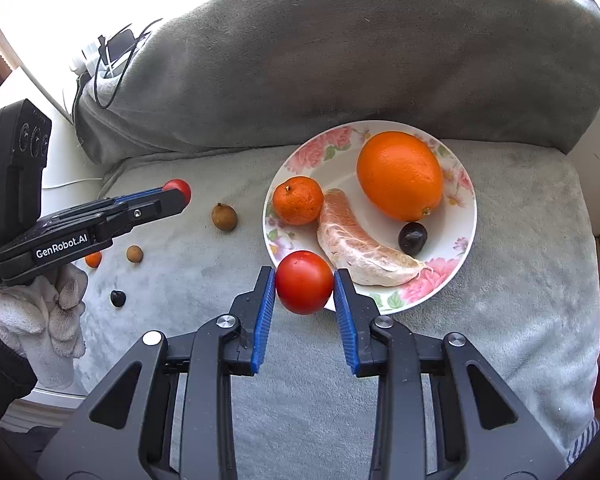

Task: Organize fruits
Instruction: 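Carry both tomatoes onto the floral plate and open both grippers, then withdraw both open grippers from the plate toward the remaining fruits, then grasp a dark grape with the left gripper while the right gripper grasps a brown longan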

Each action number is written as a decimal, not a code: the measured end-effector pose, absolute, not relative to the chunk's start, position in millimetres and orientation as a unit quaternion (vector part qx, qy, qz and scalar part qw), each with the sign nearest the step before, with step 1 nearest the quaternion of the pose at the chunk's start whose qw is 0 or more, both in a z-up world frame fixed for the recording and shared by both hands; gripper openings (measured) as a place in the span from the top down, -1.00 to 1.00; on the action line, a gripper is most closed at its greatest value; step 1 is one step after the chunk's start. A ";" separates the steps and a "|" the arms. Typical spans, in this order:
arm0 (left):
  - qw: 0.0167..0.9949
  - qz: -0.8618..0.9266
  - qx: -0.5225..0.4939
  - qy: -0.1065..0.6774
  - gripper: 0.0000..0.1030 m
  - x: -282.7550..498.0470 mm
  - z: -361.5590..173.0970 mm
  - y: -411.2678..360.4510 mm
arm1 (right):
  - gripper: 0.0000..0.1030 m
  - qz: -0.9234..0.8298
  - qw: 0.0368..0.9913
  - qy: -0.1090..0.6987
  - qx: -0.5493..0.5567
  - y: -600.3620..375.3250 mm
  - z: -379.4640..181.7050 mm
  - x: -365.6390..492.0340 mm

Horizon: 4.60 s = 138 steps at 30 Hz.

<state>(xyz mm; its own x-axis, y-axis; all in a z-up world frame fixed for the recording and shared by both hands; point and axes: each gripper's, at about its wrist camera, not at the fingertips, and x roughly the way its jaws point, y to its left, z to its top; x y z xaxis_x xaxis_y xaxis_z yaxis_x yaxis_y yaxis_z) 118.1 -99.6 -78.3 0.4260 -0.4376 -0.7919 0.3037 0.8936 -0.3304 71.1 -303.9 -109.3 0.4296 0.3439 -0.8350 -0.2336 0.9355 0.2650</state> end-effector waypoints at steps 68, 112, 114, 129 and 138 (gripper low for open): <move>0.840 -0.237 -0.036 0.487 -0.38 138.2 -60.1 -164.2 | -0.30 0.132 0.860 0.491 0.035 -308.6 -99.0 70.4; 0.847 -0.047 -0.150 0.508 -0.23 -17.4 -109.0 48.3 | -0.30 0.236 0.846 0.477 -0.007 -195.3 -95.5 53.4; 0.845 -0.048 -0.157 0.508 -0.16 -18.5 -112.7 49.8 | -0.30 0.250 0.841 0.480 -0.014 -185.4 -96.6 54.4; 0.838 -0.051 -0.169 0.516 0.23 -7.0 -133.4 49.4 | -0.13 0.350 0.790 0.499 -0.059 -95.4 -115.9 75.9; 0.830 -0.044 -0.178 0.527 0.28 0.3 -145.1 52.7 | 0.15 0.380 0.754 0.528 -0.088 -50.4 -146.9 88.0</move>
